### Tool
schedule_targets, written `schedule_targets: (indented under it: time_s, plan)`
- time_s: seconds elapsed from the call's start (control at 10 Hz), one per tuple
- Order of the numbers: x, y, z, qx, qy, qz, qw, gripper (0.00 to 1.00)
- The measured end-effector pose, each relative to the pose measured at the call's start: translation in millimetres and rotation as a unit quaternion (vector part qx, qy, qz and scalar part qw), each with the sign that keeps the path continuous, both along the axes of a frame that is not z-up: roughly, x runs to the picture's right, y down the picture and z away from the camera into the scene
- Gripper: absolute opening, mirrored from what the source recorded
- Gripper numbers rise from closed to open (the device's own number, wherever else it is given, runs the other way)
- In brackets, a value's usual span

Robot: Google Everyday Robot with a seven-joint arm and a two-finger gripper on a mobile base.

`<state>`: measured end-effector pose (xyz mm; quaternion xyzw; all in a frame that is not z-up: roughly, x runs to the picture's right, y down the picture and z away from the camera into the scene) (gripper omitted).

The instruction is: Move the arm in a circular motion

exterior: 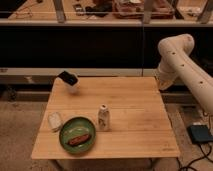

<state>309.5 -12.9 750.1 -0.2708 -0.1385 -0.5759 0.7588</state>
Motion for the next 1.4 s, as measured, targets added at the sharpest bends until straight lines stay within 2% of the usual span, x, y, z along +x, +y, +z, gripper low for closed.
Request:
schedule_targets:
  time_s: [0.2,0.3,0.4,0.5,0.6,0.8,0.9,1.0,1.1,1.2,1.4]
  plan:
    - [0.6,11.9,1.4,-0.007,0.0,0.008,0.9999,0.0]
    - [1.9,28.4,-0.9,-0.015,0.0,0.02,0.9997,0.0]
    - [3.7,53.2,-8.5,-0.025,0.001,0.04,0.9989,0.0]
    - [6.3,87.0,-26.8,-0.036,0.003,0.063,0.9974,0.0]
    - [7.2,107.8,-45.0,-0.042,0.005,0.071,0.9966,0.0]
    - [-1.4,154.4,-100.5,-0.061,-0.003,0.075,0.9954,0.0]
    - [-17.7,170.0,-124.7,-0.073,-0.023,0.074,0.9943,0.0]
    - [-38.2,179.8,-139.6,-0.086,-0.051,0.072,0.9924,0.0]
    - [-72.2,187.0,-153.6,-0.1,-0.096,0.067,0.9881,0.0]
    - [-124.1,189.4,-168.8,-0.114,-0.163,0.055,0.9785,0.0]
    - [-196.0,182.1,-182.3,-0.112,-0.25,0.026,0.9615,0.0]
